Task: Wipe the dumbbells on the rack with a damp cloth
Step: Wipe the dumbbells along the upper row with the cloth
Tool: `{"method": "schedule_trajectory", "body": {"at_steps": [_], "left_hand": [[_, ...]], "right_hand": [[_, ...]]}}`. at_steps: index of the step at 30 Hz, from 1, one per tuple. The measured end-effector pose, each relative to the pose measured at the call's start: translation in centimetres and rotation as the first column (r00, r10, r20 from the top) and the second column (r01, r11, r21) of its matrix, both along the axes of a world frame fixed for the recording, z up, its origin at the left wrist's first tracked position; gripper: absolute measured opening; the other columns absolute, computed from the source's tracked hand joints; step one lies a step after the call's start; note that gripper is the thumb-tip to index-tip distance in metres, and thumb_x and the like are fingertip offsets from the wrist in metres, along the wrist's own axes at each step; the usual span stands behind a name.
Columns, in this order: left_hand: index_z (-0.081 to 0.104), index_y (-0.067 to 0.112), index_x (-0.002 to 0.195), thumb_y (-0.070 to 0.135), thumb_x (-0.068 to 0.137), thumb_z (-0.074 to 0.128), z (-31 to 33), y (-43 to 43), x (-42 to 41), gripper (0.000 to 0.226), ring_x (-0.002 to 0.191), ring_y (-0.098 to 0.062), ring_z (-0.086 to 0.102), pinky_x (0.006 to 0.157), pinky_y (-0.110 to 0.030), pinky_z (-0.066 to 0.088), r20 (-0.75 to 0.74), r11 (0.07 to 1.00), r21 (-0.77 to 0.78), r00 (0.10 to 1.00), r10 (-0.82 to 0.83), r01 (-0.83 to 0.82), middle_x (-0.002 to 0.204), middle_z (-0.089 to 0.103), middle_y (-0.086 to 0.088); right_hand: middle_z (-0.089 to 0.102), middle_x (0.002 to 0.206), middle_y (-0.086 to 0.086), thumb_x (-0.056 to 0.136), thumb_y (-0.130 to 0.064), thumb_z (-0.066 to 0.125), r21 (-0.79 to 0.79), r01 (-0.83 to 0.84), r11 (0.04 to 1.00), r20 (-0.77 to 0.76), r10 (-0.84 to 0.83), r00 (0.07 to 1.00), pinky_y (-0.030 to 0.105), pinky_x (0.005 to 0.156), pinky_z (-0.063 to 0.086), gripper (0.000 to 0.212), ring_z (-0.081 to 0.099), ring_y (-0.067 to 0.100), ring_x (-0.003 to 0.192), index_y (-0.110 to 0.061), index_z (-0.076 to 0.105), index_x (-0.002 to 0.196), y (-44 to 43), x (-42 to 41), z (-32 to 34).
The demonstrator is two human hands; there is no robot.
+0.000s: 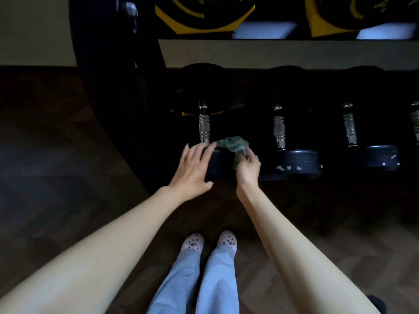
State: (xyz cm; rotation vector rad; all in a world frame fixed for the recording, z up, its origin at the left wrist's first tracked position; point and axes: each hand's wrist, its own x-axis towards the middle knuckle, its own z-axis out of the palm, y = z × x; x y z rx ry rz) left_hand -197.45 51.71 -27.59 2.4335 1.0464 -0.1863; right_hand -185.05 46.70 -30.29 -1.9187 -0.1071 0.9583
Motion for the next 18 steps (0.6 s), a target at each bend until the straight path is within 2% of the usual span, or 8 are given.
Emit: {"method": "schedule_trajectory", "body": {"at_steps": [2, 3, 4, 6, 9, 12, 15, 18], "left_hand": [[0.012, 0.014, 0.149, 0.008, 0.080, 0.060, 0.2, -0.2, -1.2, 0.085, 0.140, -0.025, 0.021, 0.118, -0.036, 0.014, 0.087, 0.969, -0.104, 0.968, 0.234, -0.224, 0.150, 0.020, -0.006], [0.016, 0.013, 0.148, -0.001, 0.080, 0.055, 0.6, -0.1, -1.7, 0.080, 0.137, -0.026, 0.026, 0.114, -0.034, 0.024, 0.114, 0.925, -0.170, 0.925, 0.361, -0.340, 0.148, 0.022, -0.007], [0.018, 0.012, 0.147, -0.007, 0.081, 0.050, 0.9, 0.1, -2.1, 0.076, 0.134, -0.027, 0.033, 0.108, -0.034, 0.033, 0.116, 0.875, -0.217, 0.879, 0.462, -0.432, 0.147, 0.024, -0.009], [0.020, 0.013, 0.146, -0.009, 0.085, 0.044, 1.4, 0.4, -2.8, 0.070, 0.125, -0.029, 0.046, 0.094, -0.036, 0.043, 0.059, 0.814, -0.203, 0.823, 0.565, -0.544, 0.145, 0.031, -0.011], [0.018, 0.013, 0.146, -0.005, 0.087, 0.044, 1.1, 0.1, -4.2, 0.066, 0.116, -0.035, 0.052, 0.087, -0.039, 0.045, -0.029, 0.775, -0.140, 0.785, 0.618, -0.616, 0.142, 0.037, -0.014], [0.018, 0.013, 0.146, -0.002, 0.089, 0.045, 0.5, -0.7, -5.3, 0.065, 0.114, -0.036, 0.054, 0.086, -0.039, 0.046, -0.081, 0.752, -0.138, 0.764, 0.640, -0.644, 0.140, 0.040, -0.015], [0.019, 0.013, 0.145, -0.003, 0.089, 0.043, 0.4, -0.8, -5.6, 0.063, 0.116, -0.034, 0.054, 0.086, -0.038, 0.045, -0.093, 0.759, -0.156, 0.775, 0.625, -0.632, 0.138, 0.044, -0.014], [0.021, 0.012, 0.144, -0.003, 0.088, 0.042, 0.7, -0.4, -5.4, 0.062, 0.118, -0.037, 0.052, 0.090, -0.043, 0.043, -0.111, 0.754, -0.173, 0.773, 0.624, -0.634, 0.136, 0.047, -0.015]], "right_hand": [[0.051, 0.123, -0.001, 0.098, -0.019, 0.046, -0.041, -0.168, 0.985, 0.144, 0.172, 0.974, 0.034, 0.103, 0.040, 0.033, 0.050, 0.015, 0.115, -0.022, 0.056, 0.130, 1.0, -0.7, 0.8], [0.051, 0.126, 0.001, 0.098, -0.020, 0.046, -0.070, -0.216, 0.974, 0.188, 0.225, 0.956, 0.031, 0.101, 0.039, 0.034, 0.049, 0.018, 0.116, -0.024, 0.056, 0.130, 1.3, -1.1, 1.2], [0.048, 0.128, 0.002, 0.098, -0.019, 0.045, -0.098, -0.257, 0.961, 0.216, 0.273, 0.938, 0.029, 0.100, 0.037, 0.035, 0.046, 0.019, 0.117, -0.024, 0.055, 0.131, 1.4, -1.5, 1.6], [0.044, 0.131, 0.004, 0.099, -0.016, 0.044, -0.116, -0.348, 0.930, 0.280, 0.367, 0.887, 0.028, 0.100, 0.031, 0.036, 0.039, 0.022, 0.119, -0.025, 0.054, 0.133, 1.3, -2.4, 2.1], [0.044, 0.130, 0.008, 0.098, -0.013, 0.045, -0.140, -0.511, 0.848, 0.390, 0.522, 0.759, 0.029, 0.102, 0.027, 0.038, 0.036, 0.026, 0.117, -0.024, 0.053, 0.134, 1.3, -3.9, 2.5], [0.044, 0.130, 0.008, 0.098, -0.012, 0.045, -0.201, -0.612, 0.765, 0.444, 0.628, 0.639, 0.020, 0.095, 0.023, 0.039, 0.035, 0.026, 0.117, -0.022, 0.051, 0.135, 1.6, -4.5, 2.7], [0.044, 0.130, 0.010, 0.097, -0.010, 0.046, -0.250, -0.681, 0.688, 0.478, 0.699, 0.531, 0.027, 0.098, 0.029, 0.040, 0.034, 0.028, 0.119, -0.021, 0.052, 0.135, 1.3, -4.8, 3.0], [0.046, 0.129, 0.010, 0.095, -0.005, 0.047, -0.226, -0.759, 0.610, 0.468, 0.752, 0.464, 0.023, 0.096, 0.025, 0.039, 0.036, 0.028, 0.120, -0.020, 0.056, 0.130, 0.5, -5.6, 2.8]]}}
